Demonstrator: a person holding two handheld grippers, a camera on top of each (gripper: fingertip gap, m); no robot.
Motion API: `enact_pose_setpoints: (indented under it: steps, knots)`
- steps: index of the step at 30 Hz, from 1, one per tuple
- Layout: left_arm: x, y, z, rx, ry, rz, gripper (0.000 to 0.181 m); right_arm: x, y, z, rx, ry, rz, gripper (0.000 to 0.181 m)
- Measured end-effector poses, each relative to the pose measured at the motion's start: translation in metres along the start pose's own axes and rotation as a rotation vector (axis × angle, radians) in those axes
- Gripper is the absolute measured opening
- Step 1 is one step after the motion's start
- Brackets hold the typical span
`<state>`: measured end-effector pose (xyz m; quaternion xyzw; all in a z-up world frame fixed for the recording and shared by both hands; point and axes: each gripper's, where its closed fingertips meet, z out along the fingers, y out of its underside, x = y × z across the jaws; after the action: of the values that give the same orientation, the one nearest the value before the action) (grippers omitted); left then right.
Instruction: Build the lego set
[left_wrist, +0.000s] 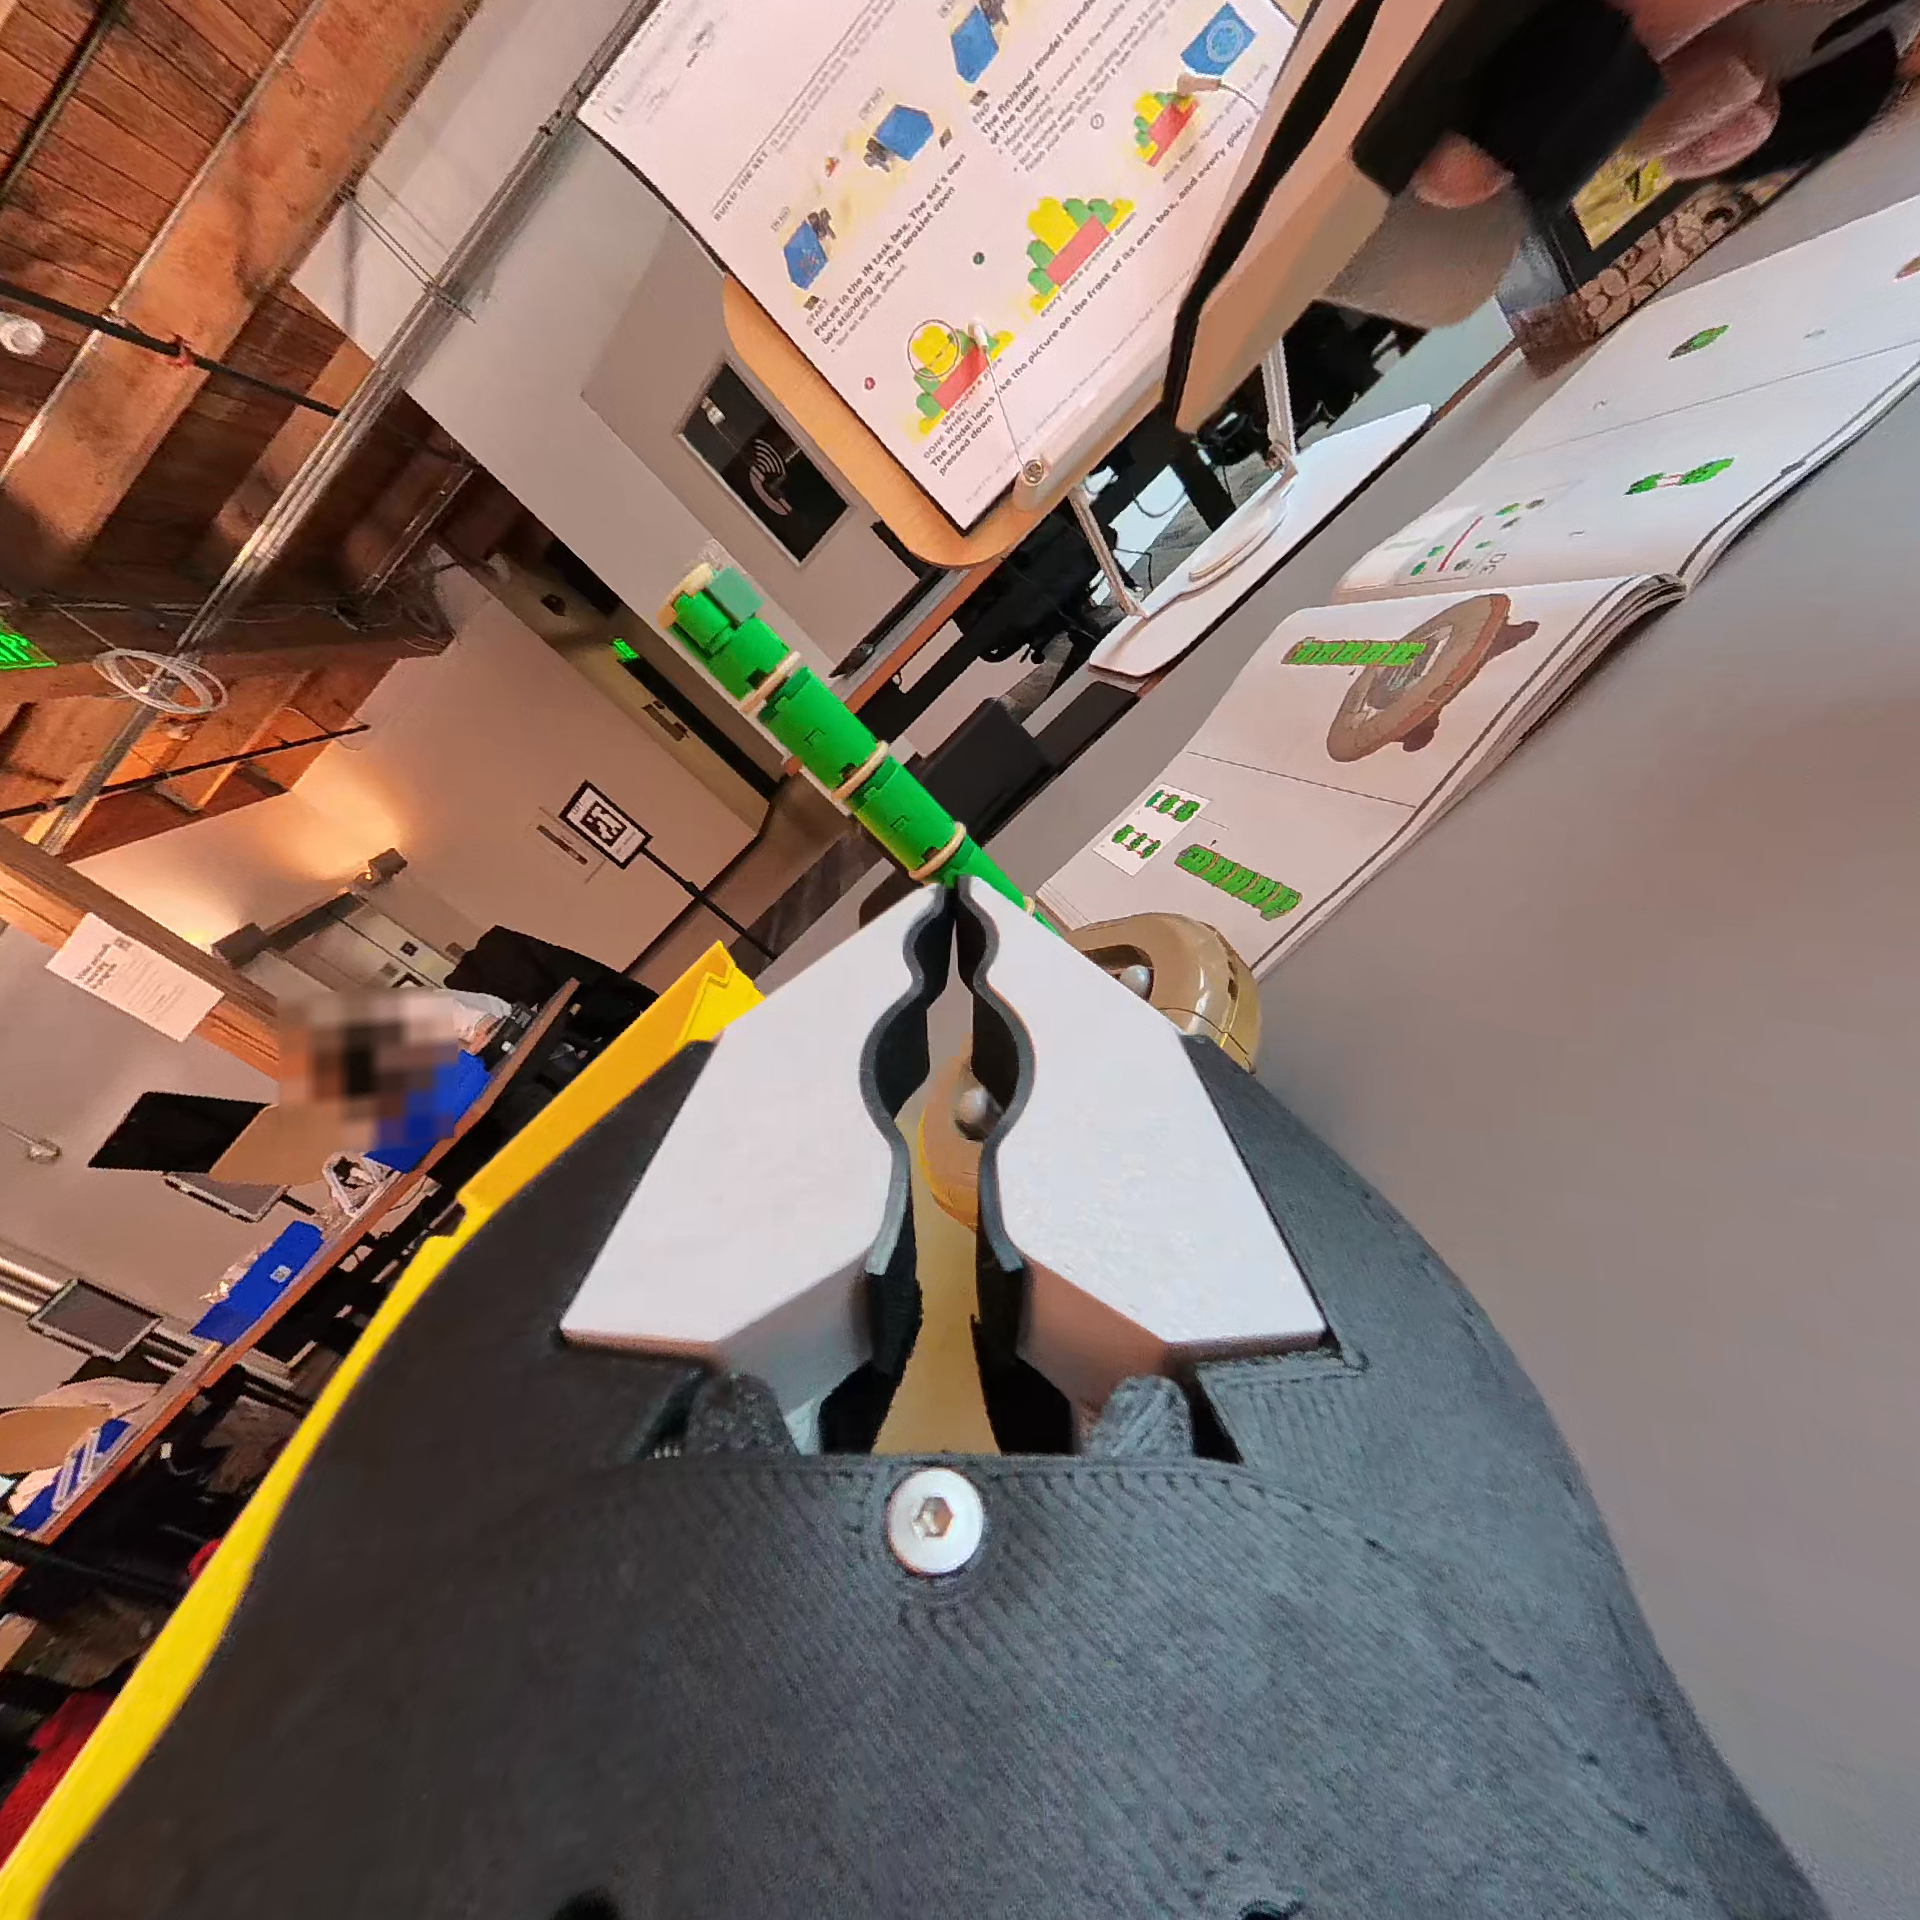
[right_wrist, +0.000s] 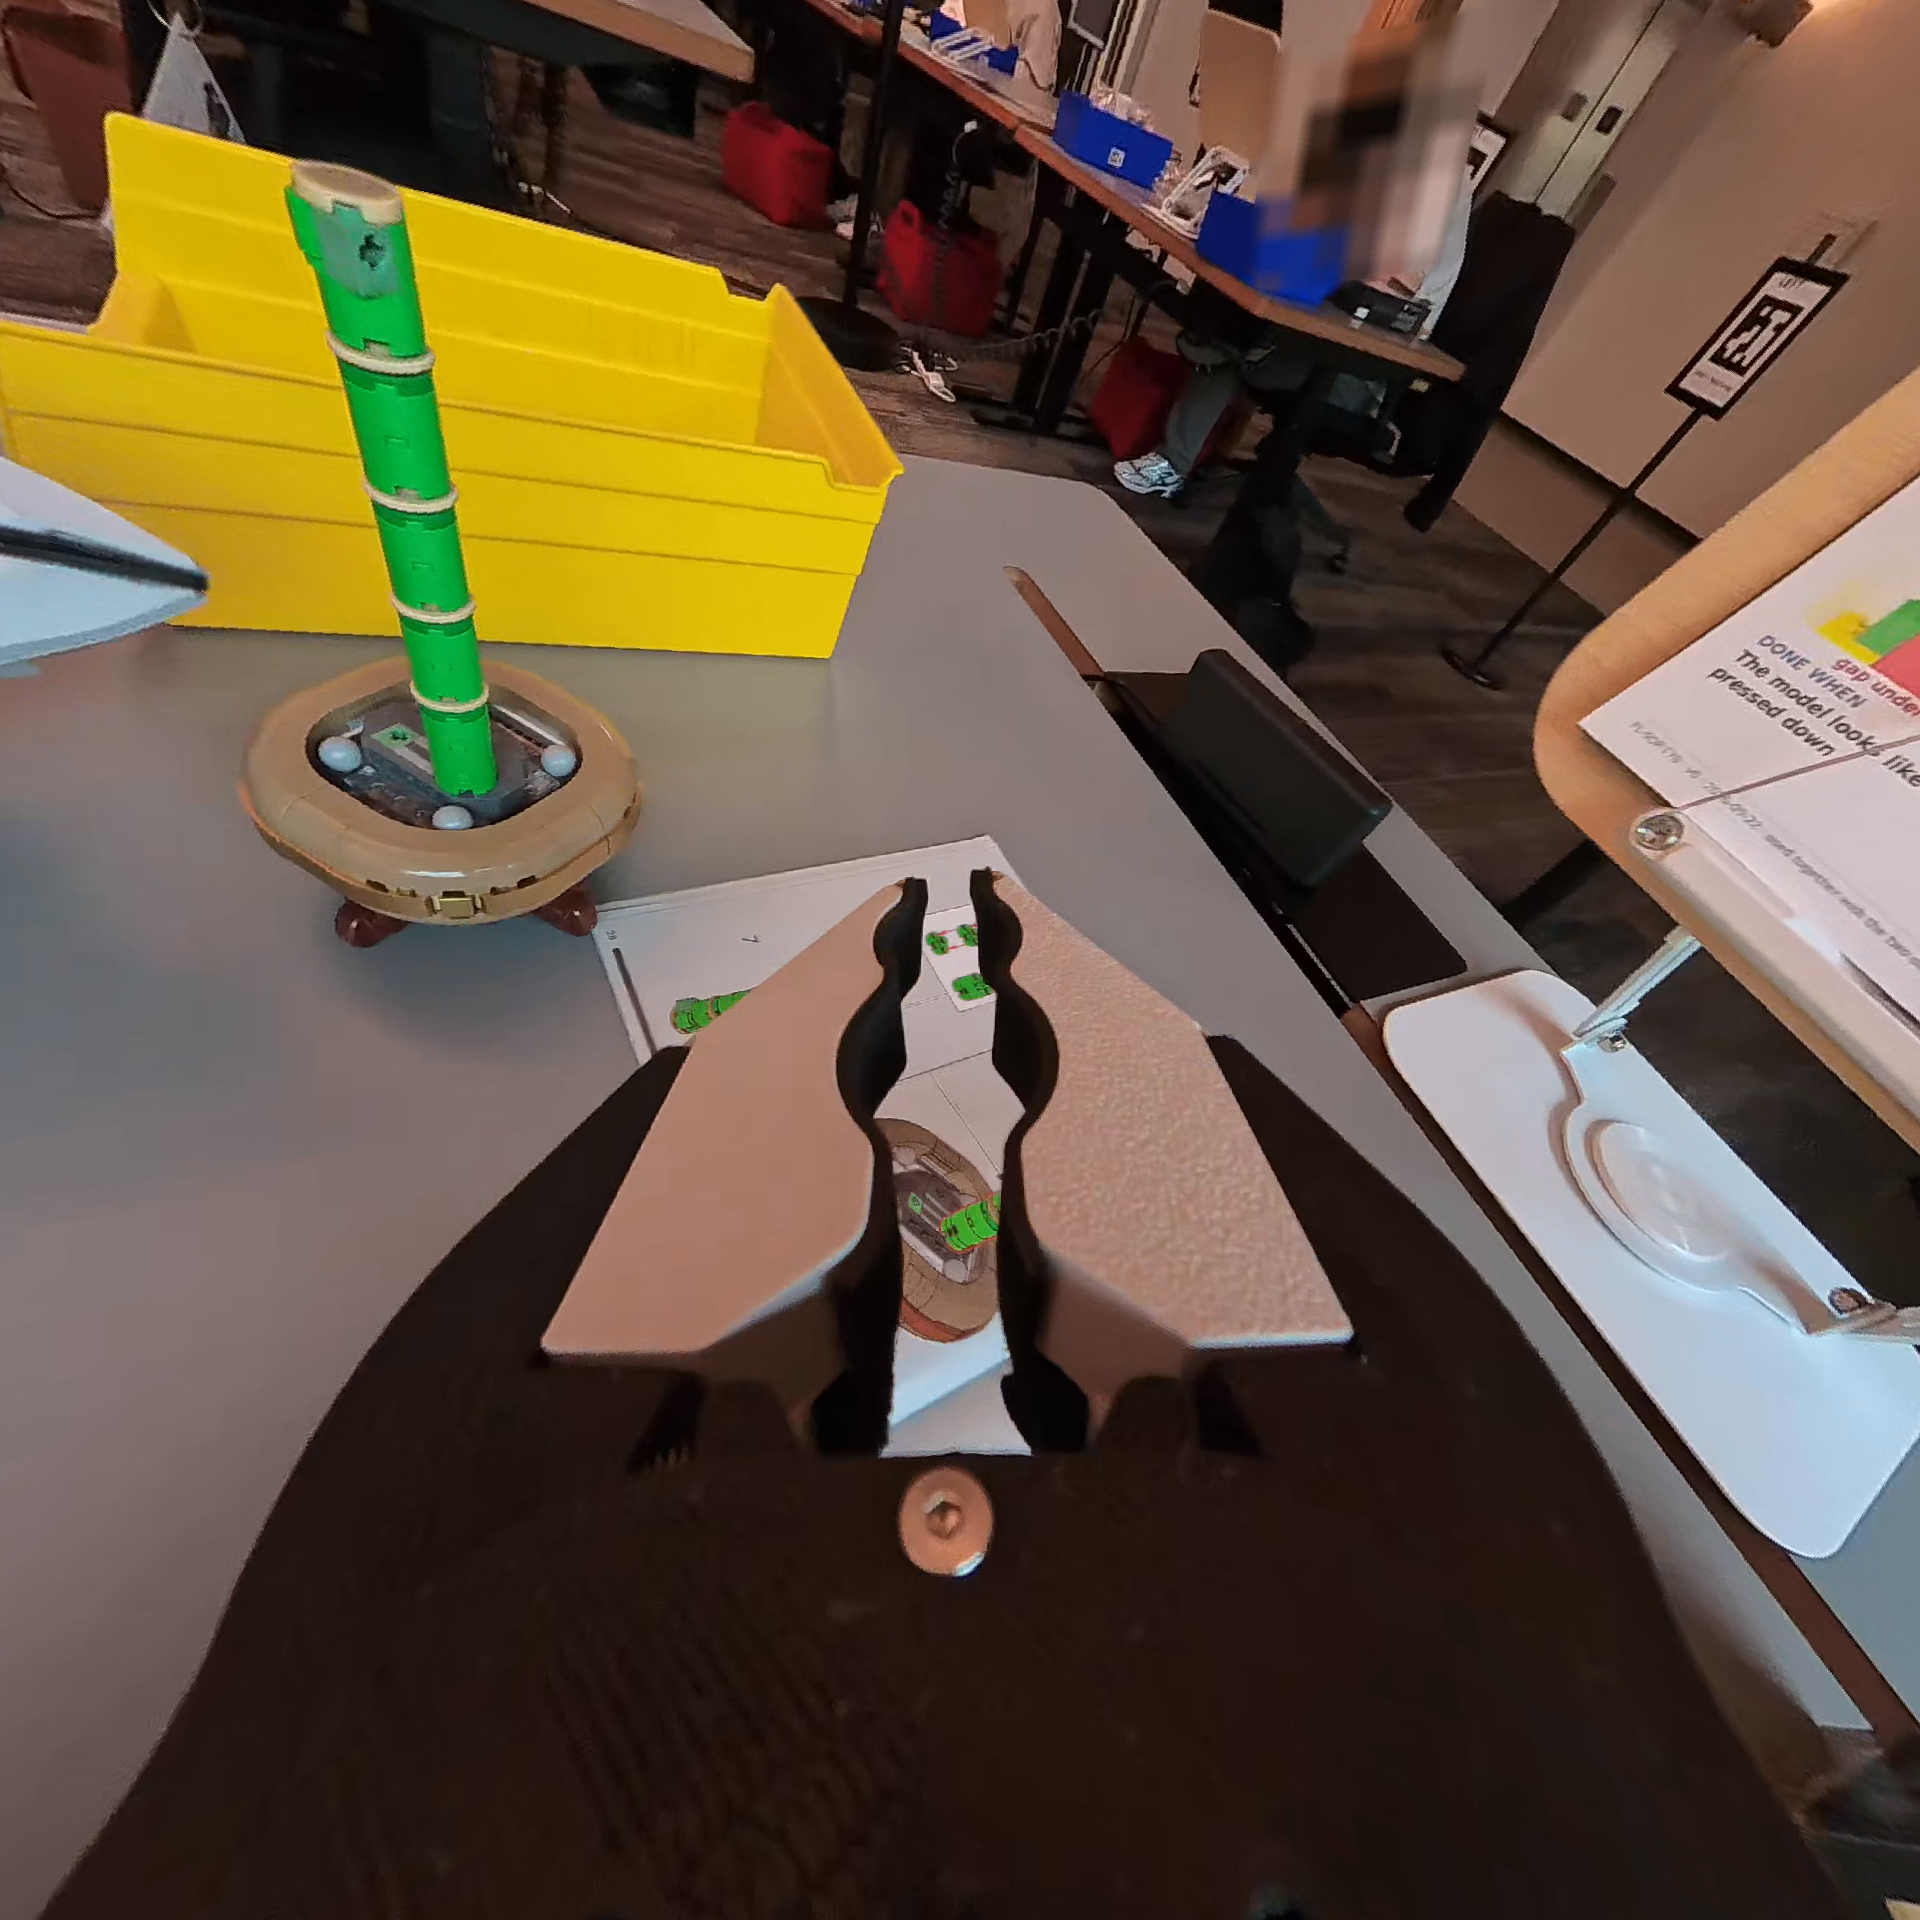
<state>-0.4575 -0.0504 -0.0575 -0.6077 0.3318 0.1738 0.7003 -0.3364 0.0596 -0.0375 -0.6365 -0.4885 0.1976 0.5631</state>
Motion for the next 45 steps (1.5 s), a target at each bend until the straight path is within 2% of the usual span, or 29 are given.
enact_pose_setpoints:
  steps: [1, 11, 15, 19, 29, 35, 45]
  knots:
    - [0.001, 0.002, 0.001, -0.010, 0.010, -0.006, 0.000, 0.002, 0.000, -0.001, -0.001, 0.005, -0.003, 0.010]
    - [0.027, 0.027, 0.012, -0.145, 0.138, 0.031, 0.000, 0.009, 0.000, -0.011, -0.045, -0.018, -0.026, 0.010]
    - [0.027, 0.029, 0.013, -0.154, 0.137, 0.031, 0.000, 0.014, -0.004, -0.019, -0.066, -0.041, -0.007, 0.014]
    - [0.027, 0.030, 0.014, -0.161, 0.133, 0.033, 0.000, 0.011, 0.000, -0.027, -0.130, -0.125, 0.044, 0.018]
    - [0.025, 0.029, 0.013, -0.160, 0.120, 0.054, 0.000, 0.016, 0.004, -0.045, -0.207, -0.162, -0.015, 0.019]
    - [0.027, 0.025, 0.012, -0.146, 0.118, 0.077, 0.000, 0.008, 0.023, -0.047, -0.325, -0.190, -0.111, 0.019]
    - [0.029, 0.030, 0.015, -0.174, 0.117, 0.107, 0.000, 0.001, 0.027, -0.049, -0.334, -0.257, -0.074, 0.020]
